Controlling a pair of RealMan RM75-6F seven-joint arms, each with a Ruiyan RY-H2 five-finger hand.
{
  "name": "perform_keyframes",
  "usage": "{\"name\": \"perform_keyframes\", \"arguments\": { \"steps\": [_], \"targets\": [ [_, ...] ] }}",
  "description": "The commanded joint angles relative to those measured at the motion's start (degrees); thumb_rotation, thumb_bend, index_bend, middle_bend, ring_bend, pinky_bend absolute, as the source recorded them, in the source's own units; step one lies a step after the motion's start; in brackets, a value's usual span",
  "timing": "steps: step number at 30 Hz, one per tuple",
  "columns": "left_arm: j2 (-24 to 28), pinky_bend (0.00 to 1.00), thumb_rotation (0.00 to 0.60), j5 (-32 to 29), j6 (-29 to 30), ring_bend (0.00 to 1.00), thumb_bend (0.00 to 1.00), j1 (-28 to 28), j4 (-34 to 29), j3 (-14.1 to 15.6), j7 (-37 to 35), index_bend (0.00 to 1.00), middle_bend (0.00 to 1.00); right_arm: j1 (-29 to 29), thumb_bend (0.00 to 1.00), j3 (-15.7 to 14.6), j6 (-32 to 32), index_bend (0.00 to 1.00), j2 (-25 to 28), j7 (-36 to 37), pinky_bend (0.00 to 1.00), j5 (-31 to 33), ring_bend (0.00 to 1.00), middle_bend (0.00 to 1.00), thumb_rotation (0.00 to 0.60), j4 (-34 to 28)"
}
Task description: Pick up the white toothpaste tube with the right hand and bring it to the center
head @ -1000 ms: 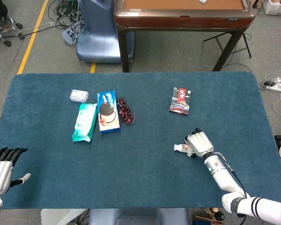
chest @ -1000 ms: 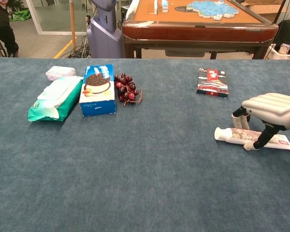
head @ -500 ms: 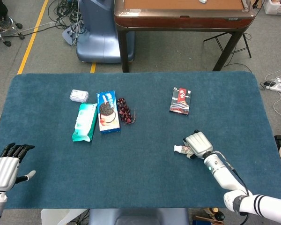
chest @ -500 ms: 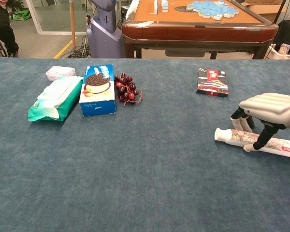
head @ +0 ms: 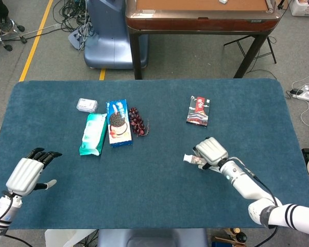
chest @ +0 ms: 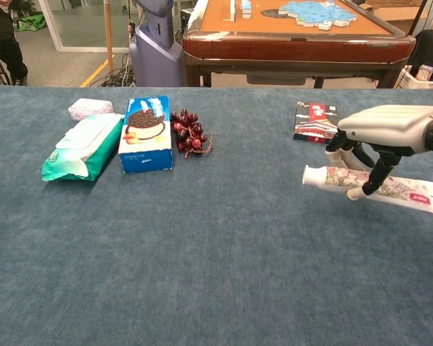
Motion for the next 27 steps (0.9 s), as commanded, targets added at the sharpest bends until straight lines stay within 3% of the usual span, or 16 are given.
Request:
{"name": "perform_keyframes", "arguments": {
  "steps": [1, 15, 17, 27],
  "targets": [
    [0.5, 0.26, 0.6, 2.2, -2.5, 0.42, 0.06, -2.8, 0.5, 0.0, -2.0, 0.23, 0.38, 2.1, 0.98, 0.8, -3.0, 0.8, 2.0, 4.0, 0.34, -2.5, 0.65, 0.7, 0.6, -2.4],
    [1.0, 0.28, 0.6, 9.3, -10.3, 0.46, 0.09, -12.2, 0.3, 1.9, -4.8, 0.21, 0.44, 10.0, 1.0, 2.9, -13.0, 0.83, 6.2, 18.2, 0.34, -10.7, 0.67, 0.72, 0.6, -7.0],
    [1.1, 0.28, 0.6, 10.9, -12.3, 0.47, 0.09, -14.5, -0.7, 2.2, -4.8, 0.2, 0.44, 13.6, 1.0, 3.3, -18.0, 0.84, 6.7, 21.9, 0.34, -13.2, 0.68, 0.72, 0.6, -7.4],
    [1.3, 0.29, 0.6, 13.4, -17.0, 0.48, 0.09, -20.2, -2.8, 3.1, -3.2, 0.17, 0.46, 21.8, 1.0, 3.5, -24.0, 0.86, 5.3, 31.9, 0.34, -20.1, 0.68, 0.73, 0.6, -6.0]
  ]
}}
